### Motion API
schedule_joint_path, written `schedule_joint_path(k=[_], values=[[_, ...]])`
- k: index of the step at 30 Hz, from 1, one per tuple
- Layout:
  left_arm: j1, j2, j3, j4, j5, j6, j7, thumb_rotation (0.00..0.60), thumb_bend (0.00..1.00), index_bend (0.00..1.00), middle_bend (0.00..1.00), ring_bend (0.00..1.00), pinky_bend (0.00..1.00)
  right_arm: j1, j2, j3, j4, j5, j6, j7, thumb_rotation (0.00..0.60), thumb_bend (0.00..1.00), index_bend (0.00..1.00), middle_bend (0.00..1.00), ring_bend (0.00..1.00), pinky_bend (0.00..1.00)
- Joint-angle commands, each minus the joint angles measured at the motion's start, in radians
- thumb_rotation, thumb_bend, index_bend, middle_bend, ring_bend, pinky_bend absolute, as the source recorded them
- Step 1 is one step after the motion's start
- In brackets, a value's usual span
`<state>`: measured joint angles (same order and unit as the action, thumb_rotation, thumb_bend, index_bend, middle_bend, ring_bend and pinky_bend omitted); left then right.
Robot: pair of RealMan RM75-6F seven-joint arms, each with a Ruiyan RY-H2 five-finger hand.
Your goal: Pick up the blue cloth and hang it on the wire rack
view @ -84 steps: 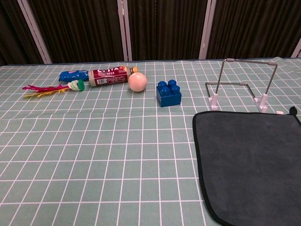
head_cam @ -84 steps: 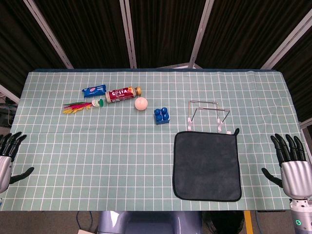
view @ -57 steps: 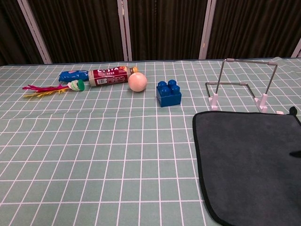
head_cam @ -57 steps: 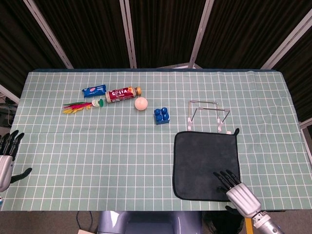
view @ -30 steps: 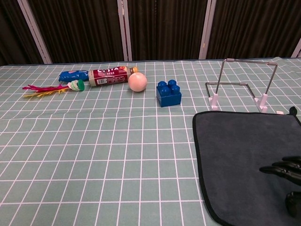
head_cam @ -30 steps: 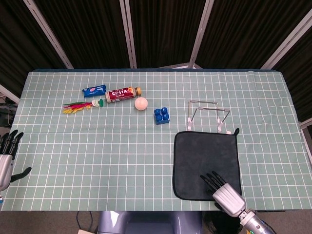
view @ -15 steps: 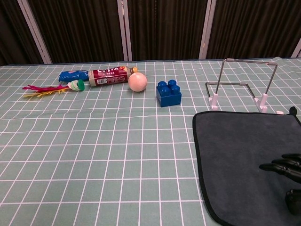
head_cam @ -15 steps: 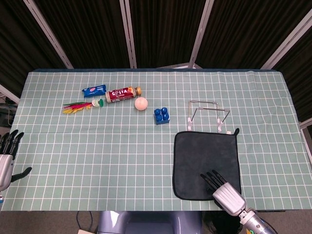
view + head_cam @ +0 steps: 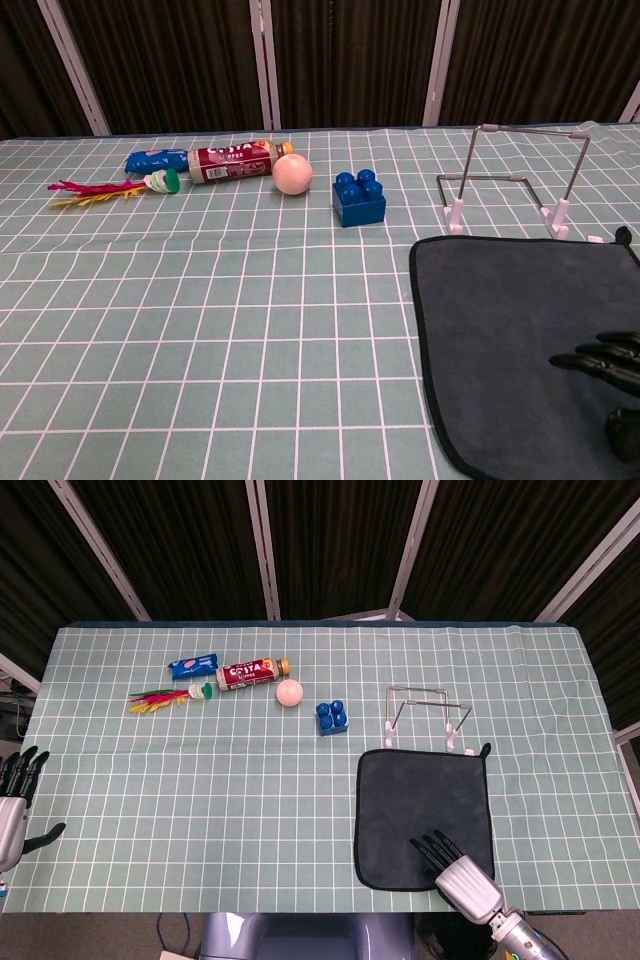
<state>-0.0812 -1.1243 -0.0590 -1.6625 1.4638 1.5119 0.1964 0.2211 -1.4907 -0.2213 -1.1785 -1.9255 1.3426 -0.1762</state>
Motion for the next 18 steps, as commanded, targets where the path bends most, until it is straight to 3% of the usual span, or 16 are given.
schedule_joint_path(k=[1, 11, 18], values=[[0.000, 0.000, 0.001, 0.000, 0.001, 0.000, -0.001, 0.600, 0.00, 0.00, 0.00, 0.00, 0.00, 0.001, -0.003, -0.001, 0.004, 0.002, 0.002, 0.005, 0.600, 0.36, 0.52, 0.00, 0.00, 0.00], [0.000, 0.002, 0.000, 0.000, 0.002, 0.001, -0.006, 0.600, 0.00, 0.00, 0.00, 0.00, 0.00, 0.007, -0.007, 0.001, -0.002, 0.014, 0.009, 0.043, 0.600, 0.40, 0.58, 0.01, 0.00, 0.00], [0.001, 0.004, 0.001, 0.000, 0.004, 0.001, -0.009, 0.600, 0.00, 0.00, 0.00, 0.00, 0.00, 0.035, 0.003, 0.037, -0.053, 0.064, -0.027, 0.089, 0.600, 0.42, 0.59, 0.02, 0.00, 0.00]])
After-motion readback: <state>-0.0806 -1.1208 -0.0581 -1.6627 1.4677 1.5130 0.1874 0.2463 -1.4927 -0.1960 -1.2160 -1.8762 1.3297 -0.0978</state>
